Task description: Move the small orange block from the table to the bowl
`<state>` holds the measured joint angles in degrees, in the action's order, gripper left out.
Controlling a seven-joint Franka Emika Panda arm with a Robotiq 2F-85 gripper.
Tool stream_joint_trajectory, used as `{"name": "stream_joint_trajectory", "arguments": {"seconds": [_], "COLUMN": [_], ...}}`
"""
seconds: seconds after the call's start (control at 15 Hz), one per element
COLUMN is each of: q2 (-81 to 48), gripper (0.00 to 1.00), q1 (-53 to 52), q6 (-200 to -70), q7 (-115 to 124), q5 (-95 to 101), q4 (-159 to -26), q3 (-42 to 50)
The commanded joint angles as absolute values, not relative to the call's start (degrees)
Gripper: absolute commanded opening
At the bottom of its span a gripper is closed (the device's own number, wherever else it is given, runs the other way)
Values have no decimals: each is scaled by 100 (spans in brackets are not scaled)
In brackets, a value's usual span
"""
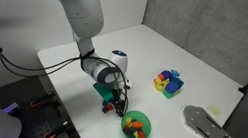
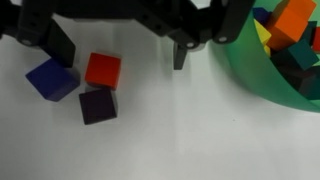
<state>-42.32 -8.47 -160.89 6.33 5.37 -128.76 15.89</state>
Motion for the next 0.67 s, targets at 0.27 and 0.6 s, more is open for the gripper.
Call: {"name": "stream_joint_trajectory", "arguments": {"seconds": [0.27,0.6], "q2": [-4246,-4213], "gripper": [71,29], "q1": [-803,-851], "q6": [-16067,-16011], "q7": [727,722], "q5": [645,666], "q4": [-12967,-12943], "q3": [1524,1503]}}
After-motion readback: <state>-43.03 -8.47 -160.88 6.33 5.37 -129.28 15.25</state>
